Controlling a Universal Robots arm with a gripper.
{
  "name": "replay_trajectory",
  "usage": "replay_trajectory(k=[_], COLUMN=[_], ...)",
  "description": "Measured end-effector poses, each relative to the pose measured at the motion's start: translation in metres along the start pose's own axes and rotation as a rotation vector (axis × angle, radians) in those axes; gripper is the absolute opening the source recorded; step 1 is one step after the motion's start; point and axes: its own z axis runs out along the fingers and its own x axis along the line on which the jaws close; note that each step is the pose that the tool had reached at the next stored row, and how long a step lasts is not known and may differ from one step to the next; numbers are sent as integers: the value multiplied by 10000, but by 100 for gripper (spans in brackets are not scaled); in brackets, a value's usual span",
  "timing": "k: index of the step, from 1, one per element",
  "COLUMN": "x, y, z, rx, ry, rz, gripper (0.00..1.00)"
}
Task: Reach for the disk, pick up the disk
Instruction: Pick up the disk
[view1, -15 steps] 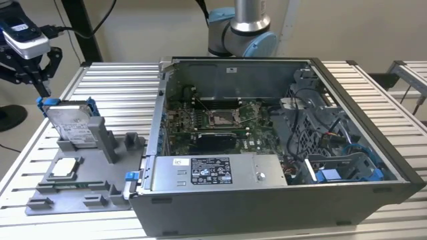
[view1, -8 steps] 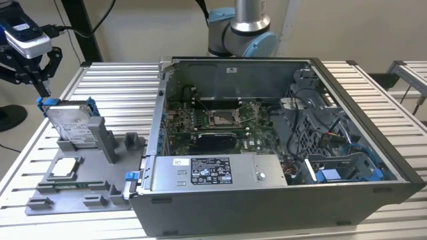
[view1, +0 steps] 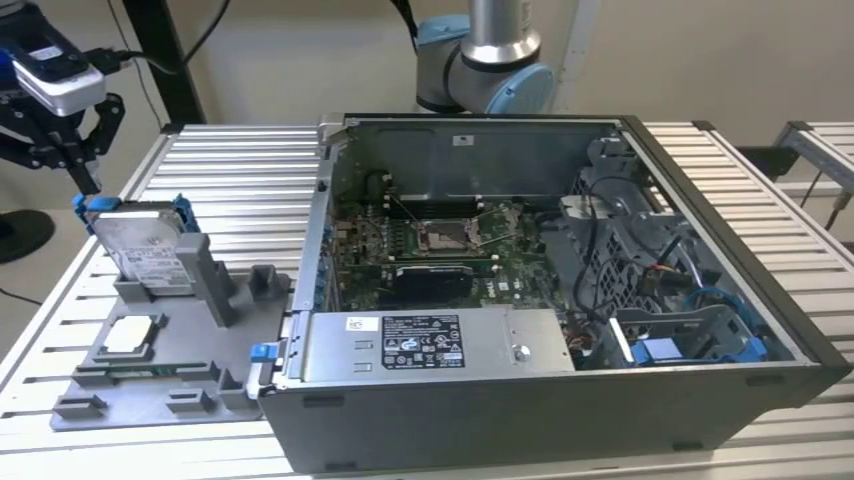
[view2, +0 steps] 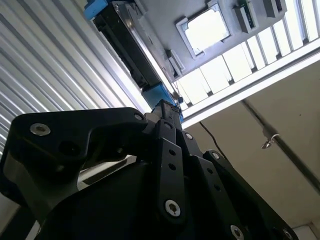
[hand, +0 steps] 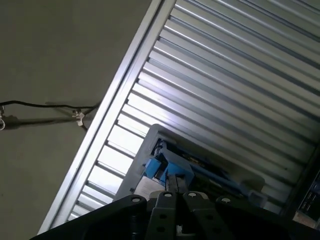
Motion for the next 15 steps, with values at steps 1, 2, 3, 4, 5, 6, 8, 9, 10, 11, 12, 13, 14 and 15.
replay_trajectory(k=[1,2,3,4,5,6,8,9,10,11,12,13,14,15], x=[0,0,0,0,1,1,2,2,2,2,2,2,2,2], y=[0,0,0,0,0,1,1,1,1,1,1,1,1,1], z=[-1,-1,0,0,0,-1,-1,-1,-1,-1,-1,-1,0,0], rx=[0,0,0,0,0,0,0,0,0,0,0,0,0,1], ry=[6,9,14,18,23,27,33,36,37,39,39,39,39,39], rz=[-108,-215,-319,-450,-573,-665,-828,-902,-945,-967,-978,-987,-998,-1001], gripper=[0,0,0,0,0,0,0,0,0,0,0,0,0,0])
